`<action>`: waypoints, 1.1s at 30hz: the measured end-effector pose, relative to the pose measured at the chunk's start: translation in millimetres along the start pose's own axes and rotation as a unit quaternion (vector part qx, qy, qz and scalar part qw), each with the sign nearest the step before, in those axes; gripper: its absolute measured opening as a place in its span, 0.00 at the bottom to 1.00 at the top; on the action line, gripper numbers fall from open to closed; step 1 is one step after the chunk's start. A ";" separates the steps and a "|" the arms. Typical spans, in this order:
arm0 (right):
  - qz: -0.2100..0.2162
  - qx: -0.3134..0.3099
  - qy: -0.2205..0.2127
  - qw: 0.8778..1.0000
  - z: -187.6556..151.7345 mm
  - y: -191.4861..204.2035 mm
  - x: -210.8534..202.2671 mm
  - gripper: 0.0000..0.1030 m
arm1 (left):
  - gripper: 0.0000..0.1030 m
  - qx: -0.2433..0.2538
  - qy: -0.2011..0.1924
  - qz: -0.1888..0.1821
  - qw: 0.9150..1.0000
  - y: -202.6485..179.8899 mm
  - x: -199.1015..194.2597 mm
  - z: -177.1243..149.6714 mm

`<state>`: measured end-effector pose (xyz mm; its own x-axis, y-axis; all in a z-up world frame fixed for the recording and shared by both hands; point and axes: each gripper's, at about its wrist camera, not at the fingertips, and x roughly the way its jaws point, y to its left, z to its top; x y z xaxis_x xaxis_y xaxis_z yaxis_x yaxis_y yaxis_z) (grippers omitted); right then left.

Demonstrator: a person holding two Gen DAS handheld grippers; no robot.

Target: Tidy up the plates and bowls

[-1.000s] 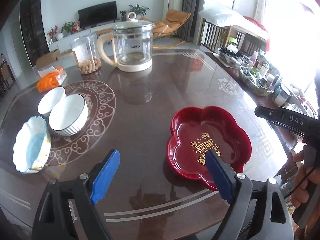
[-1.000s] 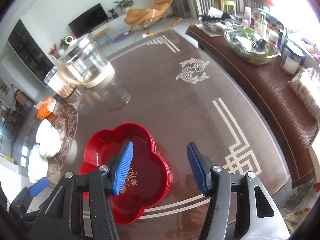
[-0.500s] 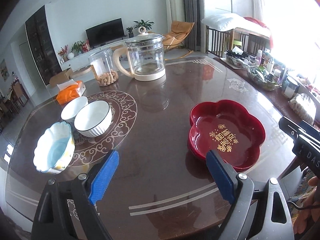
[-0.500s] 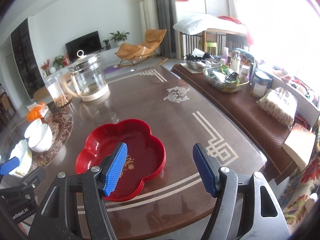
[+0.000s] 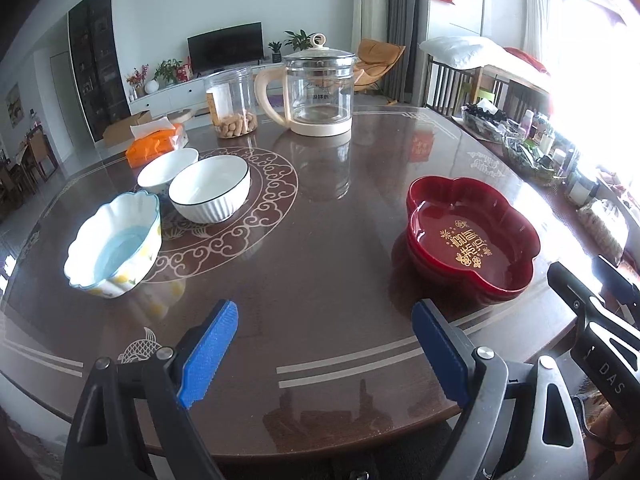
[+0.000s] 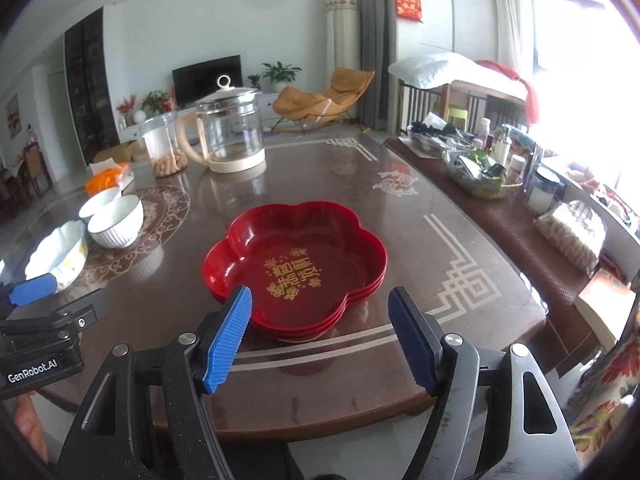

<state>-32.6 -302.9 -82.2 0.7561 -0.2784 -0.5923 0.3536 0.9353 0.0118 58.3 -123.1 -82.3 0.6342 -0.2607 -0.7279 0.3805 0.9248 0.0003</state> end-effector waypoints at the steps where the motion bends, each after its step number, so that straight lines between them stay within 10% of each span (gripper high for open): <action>1: 0.000 -0.003 -0.003 1.000 -0.7 2.1 -1.1 0.72 | 0.86 -0.003 0.001 0.000 1.000 3.0 0.1 -1.8; 9: -0.038 0.004 -0.122 0.992 5.9 4.0 -38.1 0.81 | 0.86 -0.022 -0.033 -0.005 0.999 11.7 -9.2 -1.3; 33: -0.076 -0.018 -0.064 0.995 -11.9 -3.1 -11.4 0.80 | 0.86 -0.046 -0.030 -0.096 0.994 14.3 -8.8 -21.8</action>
<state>-48.8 -300.0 -85.1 0.7600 -0.4404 -0.4778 0.4505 0.8870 -0.1010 43.5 -101.5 -90.8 0.5961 -0.4481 -0.6662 0.4365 0.8773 -0.1995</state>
